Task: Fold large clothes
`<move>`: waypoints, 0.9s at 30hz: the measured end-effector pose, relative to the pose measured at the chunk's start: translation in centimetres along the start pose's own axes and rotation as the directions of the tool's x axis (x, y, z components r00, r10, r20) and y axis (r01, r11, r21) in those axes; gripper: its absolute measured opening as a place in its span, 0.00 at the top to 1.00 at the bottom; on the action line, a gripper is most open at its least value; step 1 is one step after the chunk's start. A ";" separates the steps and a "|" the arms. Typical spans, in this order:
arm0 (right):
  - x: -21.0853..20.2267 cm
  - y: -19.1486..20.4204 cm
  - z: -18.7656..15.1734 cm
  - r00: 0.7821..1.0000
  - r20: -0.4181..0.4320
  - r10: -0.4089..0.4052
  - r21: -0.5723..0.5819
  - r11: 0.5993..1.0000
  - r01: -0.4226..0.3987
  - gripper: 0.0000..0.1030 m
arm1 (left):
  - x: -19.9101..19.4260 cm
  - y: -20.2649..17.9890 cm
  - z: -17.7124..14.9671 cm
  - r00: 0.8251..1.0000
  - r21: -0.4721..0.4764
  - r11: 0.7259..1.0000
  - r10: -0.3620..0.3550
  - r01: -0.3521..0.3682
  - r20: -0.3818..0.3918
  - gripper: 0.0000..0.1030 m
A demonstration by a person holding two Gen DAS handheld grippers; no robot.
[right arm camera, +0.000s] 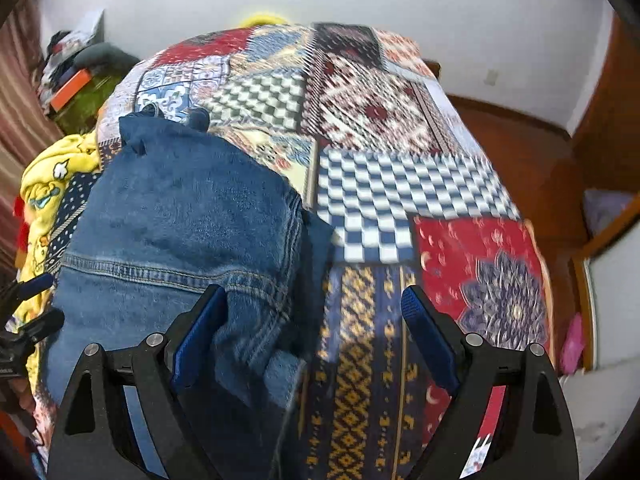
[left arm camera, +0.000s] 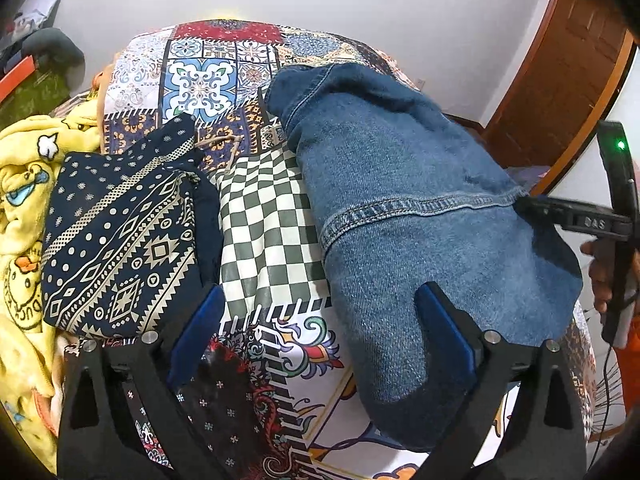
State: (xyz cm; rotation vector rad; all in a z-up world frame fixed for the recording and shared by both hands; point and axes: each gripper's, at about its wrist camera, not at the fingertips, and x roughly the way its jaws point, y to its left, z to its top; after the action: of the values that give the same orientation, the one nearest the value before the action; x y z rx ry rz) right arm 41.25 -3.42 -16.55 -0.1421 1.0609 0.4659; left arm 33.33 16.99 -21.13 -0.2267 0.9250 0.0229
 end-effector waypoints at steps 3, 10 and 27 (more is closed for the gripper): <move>-1.2 0.4 -1.3 1.000 0.003 -0.005 0.006 1.000 0.005 0.16 | -0.3 -0.4 -0.1 1.000 0.013 1.000 0.012 -0.012 -0.009 0.05; -3.6 2.5 -4.9 0.998 -0.004 0.055 -0.106 0.993 -0.056 0.15 | -1.9 -2.4 -1.4 0.999 0.107 0.993 0.047 -0.047 0.003 0.05; -6.6 -0.1 -5.2 0.986 0.037 0.162 -0.008 0.987 -0.162 0.13 | -5.9 -0.4 1.5 0.998 0.102 0.994 0.030 -0.035 0.052 0.05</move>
State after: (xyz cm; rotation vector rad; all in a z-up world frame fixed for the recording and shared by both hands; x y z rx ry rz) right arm 34.48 -7.20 -13.36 -0.0514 1.0382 0.6161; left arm 30.99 17.35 -15.53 -0.1145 0.8767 0.0107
